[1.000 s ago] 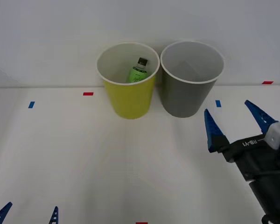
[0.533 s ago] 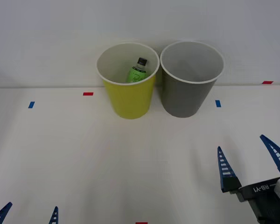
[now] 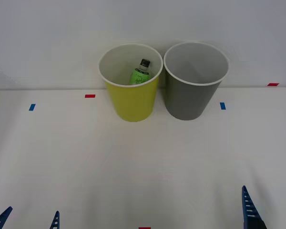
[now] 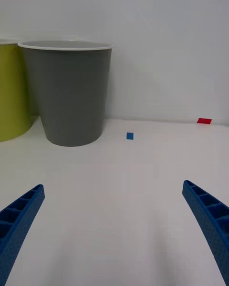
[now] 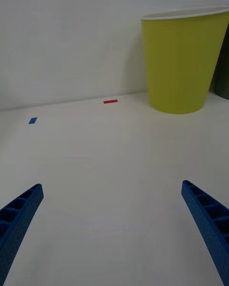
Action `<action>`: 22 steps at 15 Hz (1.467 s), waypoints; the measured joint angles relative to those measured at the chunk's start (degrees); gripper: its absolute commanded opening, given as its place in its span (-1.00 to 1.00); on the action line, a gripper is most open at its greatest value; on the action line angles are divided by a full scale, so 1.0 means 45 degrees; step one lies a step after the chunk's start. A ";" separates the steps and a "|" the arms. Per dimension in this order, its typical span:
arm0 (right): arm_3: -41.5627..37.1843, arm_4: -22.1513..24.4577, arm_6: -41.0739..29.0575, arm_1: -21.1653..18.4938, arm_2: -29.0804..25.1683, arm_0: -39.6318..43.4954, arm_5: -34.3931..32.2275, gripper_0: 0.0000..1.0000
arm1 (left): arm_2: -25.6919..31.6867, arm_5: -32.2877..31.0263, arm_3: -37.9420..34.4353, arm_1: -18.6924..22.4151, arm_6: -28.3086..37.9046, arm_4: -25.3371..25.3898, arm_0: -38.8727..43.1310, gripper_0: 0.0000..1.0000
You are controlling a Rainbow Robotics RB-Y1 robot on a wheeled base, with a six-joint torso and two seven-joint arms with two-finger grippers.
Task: Put cans in the gray bin and PET bottles in the light green bin.
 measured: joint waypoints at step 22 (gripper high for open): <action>-0.0001 -0.0037 -0.1073 -0.0551 0.0259 0.1218 -0.0036 1.00 | 0.0000 0.0000 0.0000 0.0000 0.0000 0.0000 0.0000 1.00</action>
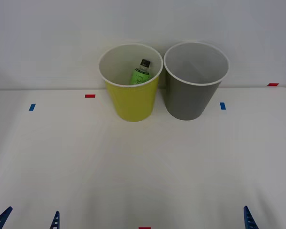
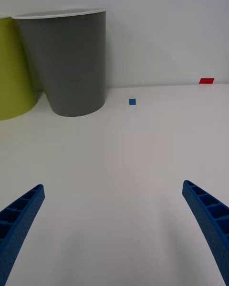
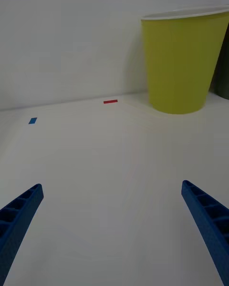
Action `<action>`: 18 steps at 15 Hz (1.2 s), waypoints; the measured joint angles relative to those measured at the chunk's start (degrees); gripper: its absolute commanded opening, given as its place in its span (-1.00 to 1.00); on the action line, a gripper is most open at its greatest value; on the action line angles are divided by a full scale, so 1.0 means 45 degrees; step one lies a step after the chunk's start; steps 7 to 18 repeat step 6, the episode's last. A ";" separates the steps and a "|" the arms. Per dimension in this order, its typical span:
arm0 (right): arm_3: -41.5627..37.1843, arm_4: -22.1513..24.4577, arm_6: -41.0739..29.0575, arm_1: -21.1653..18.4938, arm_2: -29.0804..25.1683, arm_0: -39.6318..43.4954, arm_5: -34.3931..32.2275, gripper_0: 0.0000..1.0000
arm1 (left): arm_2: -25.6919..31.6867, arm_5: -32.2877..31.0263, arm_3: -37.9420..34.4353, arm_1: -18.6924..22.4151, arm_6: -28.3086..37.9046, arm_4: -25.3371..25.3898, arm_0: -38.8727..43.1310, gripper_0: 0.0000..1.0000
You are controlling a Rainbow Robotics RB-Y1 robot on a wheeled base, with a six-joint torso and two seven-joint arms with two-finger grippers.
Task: Put cans in the gray bin and PET bottles in the light green bin.
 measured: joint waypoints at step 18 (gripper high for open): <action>0.0000 0.0001 0.0000 0.0001 0.0000 0.0000 0.0002 1.00 | 0.0000 0.0000 0.0000 0.0000 0.0000 0.0000 0.0000 1.00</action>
